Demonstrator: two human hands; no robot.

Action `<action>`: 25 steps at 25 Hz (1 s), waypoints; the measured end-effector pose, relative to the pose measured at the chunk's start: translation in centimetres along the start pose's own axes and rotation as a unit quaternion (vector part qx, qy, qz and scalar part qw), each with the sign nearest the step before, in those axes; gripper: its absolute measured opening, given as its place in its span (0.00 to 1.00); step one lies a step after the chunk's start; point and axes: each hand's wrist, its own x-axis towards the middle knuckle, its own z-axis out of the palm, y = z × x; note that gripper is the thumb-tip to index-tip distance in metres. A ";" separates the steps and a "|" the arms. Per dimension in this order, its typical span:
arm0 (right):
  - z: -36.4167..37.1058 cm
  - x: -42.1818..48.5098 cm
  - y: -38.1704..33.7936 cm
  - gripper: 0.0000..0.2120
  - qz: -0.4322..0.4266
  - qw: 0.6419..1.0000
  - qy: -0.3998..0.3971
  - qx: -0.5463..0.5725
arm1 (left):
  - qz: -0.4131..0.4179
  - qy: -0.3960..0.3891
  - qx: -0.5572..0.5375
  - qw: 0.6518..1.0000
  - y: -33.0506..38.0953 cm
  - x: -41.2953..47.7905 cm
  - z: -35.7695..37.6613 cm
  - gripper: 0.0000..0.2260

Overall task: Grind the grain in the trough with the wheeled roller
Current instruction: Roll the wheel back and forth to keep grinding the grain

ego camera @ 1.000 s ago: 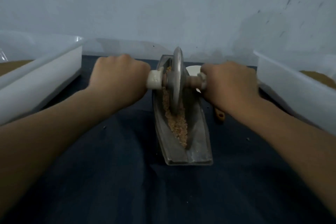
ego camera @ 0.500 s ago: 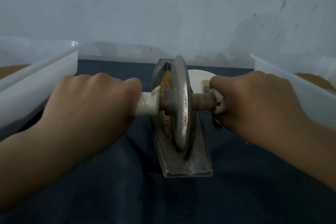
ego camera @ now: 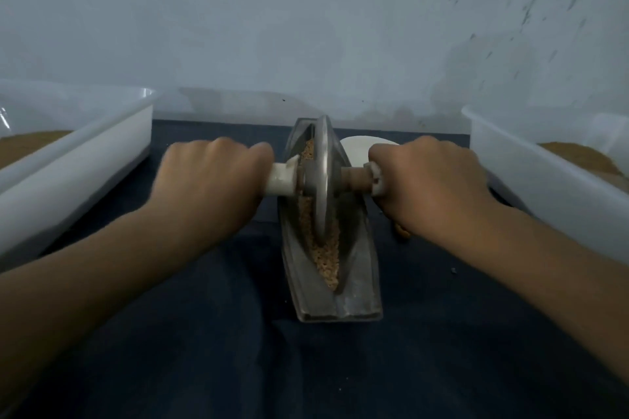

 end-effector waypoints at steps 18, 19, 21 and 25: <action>-1.7 -2.2 0.2 0.12 -0.024 0.999 0.038 0.021 | 0.017 0.043 -0.015 0.999 -0.8 -1.4 -1.9 0.17; -1.8 -2.3 0.4 0.11 -0.031 0.998 0.043 0.034 | 0.017 0.037 -0.015 0.999 -1.0 -1.5 -2.0 0.17; -0.9 -1.2 0.0 0.12 -0.010 1.000 0.000 0.010 | -0.001 0.001 -0.002 1.000 -0.3 -0.5 -1.4 0.18; 3.2 4.4 -1.2 0.07 0.076 0.995 -0.055 0.016 | -0.053 -0.010 0.003 0.999 1.0 4.4 2.0 0.03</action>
